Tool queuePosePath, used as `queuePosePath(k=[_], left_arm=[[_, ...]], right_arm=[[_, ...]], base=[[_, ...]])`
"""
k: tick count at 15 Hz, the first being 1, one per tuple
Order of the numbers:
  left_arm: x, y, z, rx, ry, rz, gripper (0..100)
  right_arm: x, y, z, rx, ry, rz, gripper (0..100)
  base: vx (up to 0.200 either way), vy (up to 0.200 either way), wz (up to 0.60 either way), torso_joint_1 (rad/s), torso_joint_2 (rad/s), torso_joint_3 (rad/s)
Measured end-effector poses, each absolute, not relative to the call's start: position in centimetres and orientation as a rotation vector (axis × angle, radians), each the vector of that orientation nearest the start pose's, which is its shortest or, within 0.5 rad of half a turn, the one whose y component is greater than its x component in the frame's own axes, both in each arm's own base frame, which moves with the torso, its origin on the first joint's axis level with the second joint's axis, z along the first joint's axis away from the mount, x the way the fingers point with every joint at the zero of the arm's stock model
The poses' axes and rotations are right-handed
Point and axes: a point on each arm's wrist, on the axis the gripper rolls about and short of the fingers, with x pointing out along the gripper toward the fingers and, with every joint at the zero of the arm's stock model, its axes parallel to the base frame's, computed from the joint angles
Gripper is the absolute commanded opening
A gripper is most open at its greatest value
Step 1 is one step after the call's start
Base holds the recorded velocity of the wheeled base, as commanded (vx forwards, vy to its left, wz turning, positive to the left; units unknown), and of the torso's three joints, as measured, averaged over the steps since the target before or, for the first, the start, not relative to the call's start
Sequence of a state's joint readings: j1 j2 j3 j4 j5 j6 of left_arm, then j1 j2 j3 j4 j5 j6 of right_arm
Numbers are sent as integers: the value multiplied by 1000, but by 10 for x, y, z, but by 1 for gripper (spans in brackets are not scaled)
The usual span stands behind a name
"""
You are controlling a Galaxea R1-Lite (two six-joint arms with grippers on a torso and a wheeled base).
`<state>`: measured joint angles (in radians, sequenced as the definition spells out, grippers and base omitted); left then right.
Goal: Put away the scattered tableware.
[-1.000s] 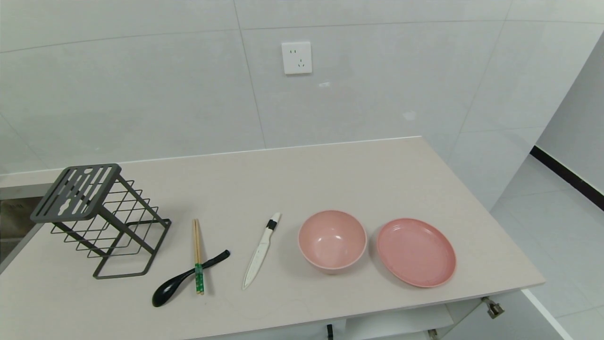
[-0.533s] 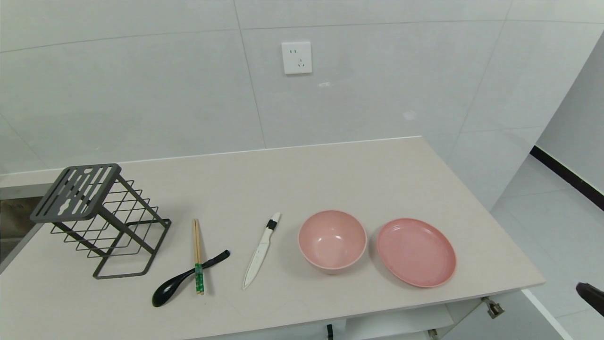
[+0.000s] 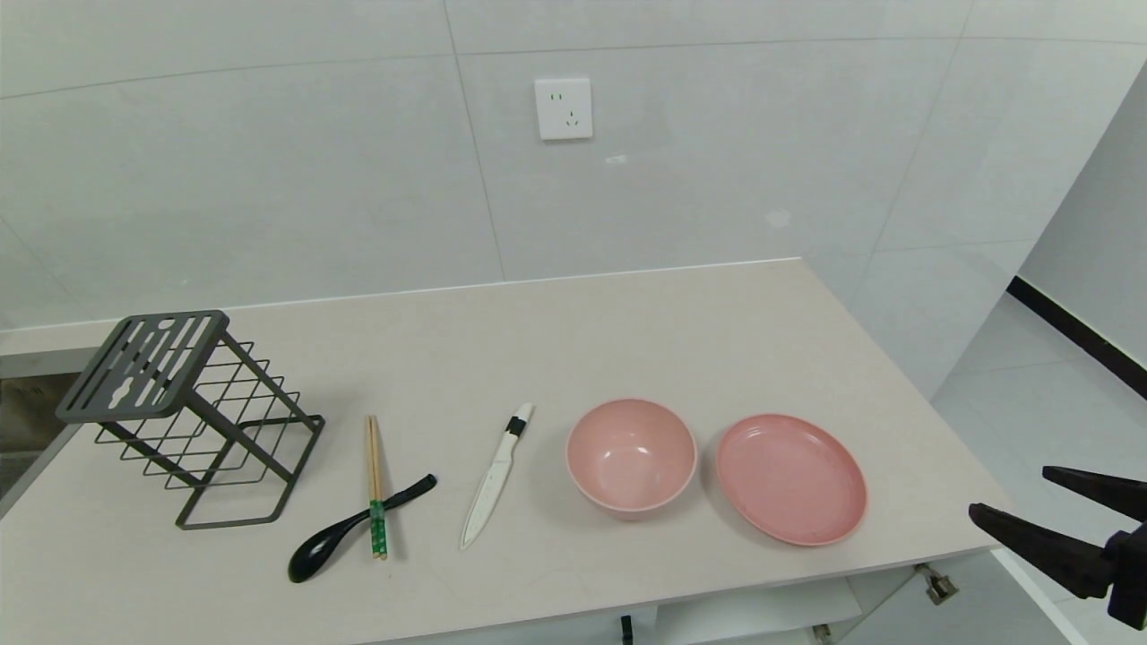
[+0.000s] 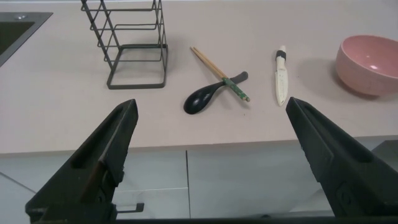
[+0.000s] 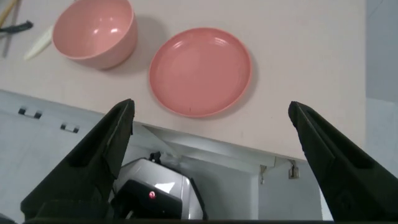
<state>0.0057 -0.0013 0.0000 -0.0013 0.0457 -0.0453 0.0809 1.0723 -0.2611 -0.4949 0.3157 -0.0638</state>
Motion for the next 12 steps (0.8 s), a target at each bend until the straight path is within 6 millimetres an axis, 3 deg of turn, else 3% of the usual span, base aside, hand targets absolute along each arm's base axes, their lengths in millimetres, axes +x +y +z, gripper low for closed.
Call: queuePosePath(k=[8, 12], left_arm=[[-23, 1, 76, -46, -4, 51, 100], [-23, 1, 76, -47, -5, 51, 100]], right_arm=[[167, 21, 134, -62, 430, 447, 100], [199, 24, 123, -68, 431, 448, 100]], base=[[0, 0, 0, 0, 0, 0], [0, 0, 0, 0, 0, 0]])
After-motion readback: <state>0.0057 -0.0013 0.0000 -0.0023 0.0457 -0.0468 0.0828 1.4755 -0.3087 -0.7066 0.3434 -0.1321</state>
